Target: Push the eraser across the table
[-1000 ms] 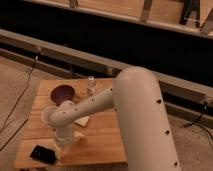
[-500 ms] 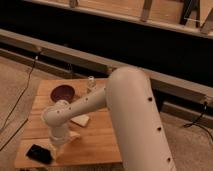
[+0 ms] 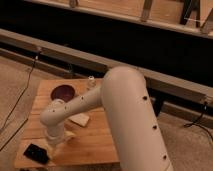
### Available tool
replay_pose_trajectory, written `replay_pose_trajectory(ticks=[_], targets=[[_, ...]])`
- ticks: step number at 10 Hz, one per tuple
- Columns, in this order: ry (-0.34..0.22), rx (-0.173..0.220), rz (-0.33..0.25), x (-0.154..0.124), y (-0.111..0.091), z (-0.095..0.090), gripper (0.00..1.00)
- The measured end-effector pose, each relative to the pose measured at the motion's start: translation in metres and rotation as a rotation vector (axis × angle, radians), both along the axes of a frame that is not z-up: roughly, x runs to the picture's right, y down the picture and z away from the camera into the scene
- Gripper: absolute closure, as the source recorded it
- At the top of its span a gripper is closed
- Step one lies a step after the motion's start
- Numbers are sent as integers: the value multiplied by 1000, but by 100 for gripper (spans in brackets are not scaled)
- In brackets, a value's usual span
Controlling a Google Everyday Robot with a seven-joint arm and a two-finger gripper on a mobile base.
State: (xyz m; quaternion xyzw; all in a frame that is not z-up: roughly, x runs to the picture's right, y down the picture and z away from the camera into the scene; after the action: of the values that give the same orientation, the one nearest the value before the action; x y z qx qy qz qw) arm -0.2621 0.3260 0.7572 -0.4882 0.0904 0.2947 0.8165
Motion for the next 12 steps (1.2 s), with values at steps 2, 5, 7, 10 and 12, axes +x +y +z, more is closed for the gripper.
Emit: replay_pose_trajectory(ticks=[2, 5, 7, 10, 12], targets=[[0, 8, -16, -3, -1, -1, 35], [15, 38, -47, 1, -5, -1, 35], [30, 76, -59, 8, -14, -1, 35], [104, 153, -81, 42, -32, -6, 35], [161, 206, -102, 69, -39, -12, 35]])
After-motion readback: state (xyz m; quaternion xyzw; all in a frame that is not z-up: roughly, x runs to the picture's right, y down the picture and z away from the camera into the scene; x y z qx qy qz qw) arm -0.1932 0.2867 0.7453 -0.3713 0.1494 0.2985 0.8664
